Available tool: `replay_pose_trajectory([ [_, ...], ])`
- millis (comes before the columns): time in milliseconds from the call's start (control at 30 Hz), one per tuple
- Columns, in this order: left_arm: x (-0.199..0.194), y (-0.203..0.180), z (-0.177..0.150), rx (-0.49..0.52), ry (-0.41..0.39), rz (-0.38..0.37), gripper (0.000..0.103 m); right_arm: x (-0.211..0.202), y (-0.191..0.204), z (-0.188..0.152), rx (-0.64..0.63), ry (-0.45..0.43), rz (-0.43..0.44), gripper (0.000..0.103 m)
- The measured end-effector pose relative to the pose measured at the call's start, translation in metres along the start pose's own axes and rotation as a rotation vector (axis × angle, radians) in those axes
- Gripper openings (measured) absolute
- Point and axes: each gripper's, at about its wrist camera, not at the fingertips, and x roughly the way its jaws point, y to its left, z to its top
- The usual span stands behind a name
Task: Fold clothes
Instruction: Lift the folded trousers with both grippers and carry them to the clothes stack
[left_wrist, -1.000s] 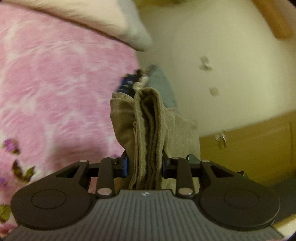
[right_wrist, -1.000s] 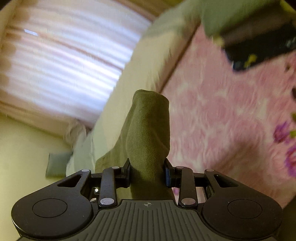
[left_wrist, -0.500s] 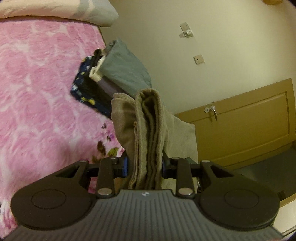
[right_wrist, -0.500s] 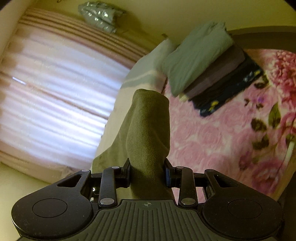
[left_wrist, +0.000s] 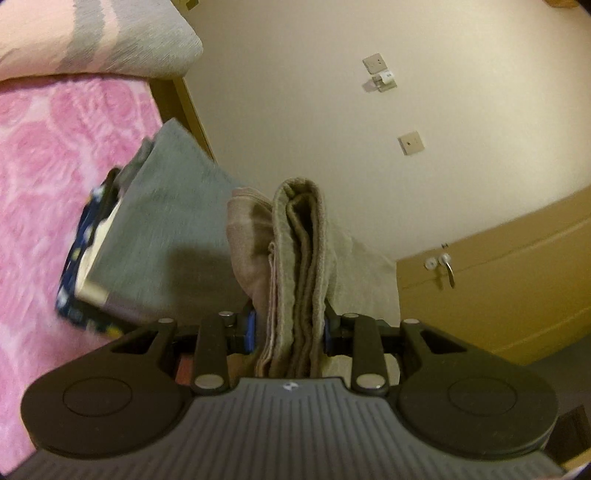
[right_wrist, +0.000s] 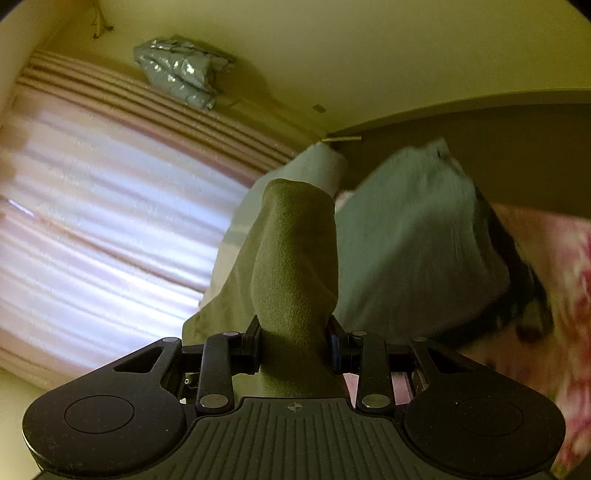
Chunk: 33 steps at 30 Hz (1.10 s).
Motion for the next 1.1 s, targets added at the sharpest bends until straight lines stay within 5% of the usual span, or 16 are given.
replay_pose_trajectory([
  [233, 0.065, 0.019, 0.053, -0.023, 0.011, 0.056, 0.027, 0.057, -0.036, 0.062, 0.040, 0.019, 0.002, 0.032],
  [500, 0.105, 0.049, 0.077, -0.047, 0.042, 0.102, 0.031, 0.096, -0.071, 0.093, 0.076, 0.067, -0.040, 0.032],
  [567, 0.110, 0.057, 0.081, -0.069, 0.045, 0.165, 0.033, 0.104, -0.076, 0.095, 0.058, 0.077, -0.076, 0.033],
  [633, 0.108, 0.065, 0.085, -0.112, 0.042, 0.229, 0.035, 0.110, -0.075, 0.093, 0.021, 0.088, -0.162, 0.053],
  [700, 0.095, 0.067, 0.088, -0.138, -0.005, 0.236, 0.036, 0.104, -0.069, 0.092, -0.045, 0.048, -0.242, 0.053],
  [833, 0.067, 0.040, 0.096, -0.010, -0.160, 0.351, 0.034, 0.083, -0.043, 0.090, -0.231, -0.063, -0.358, 0.053],
  [867, 0.064, 0.030, 0.098, 0.045, -0.185, 0.375, 0.026, 0.080, -0.035, 0.090, -0.282, -0.089, -0.379, 0.053],
  [933, 0.070, 0.010, 0.103, 0.146, -0.166, 0.365, 0.004, 0.081, -0.019, 0.085, -0.372, -0.115, -0.380, 0.052],
  [967, 0.078, 0.001, 0.103, 0.189, -0.143, 0.350, 0.002, 0.084, -0.010, 0.082, -0.428, -0.118, -0.377, 0.050],
  [1033, 0.100, -0.011, 0.097, 0.279, -0.085, 0.330, 0.000, 0.099, 0.009, 0.071, -0.549, -0.102, -0.392, 0.030],
  [1100, 0.117, -0.010, 0.092, 0.324, -0.076, 0.354, 0.000, 0.115, 0.018, 0.059, -0.658, -0.090, -0.426, 0.025],
])
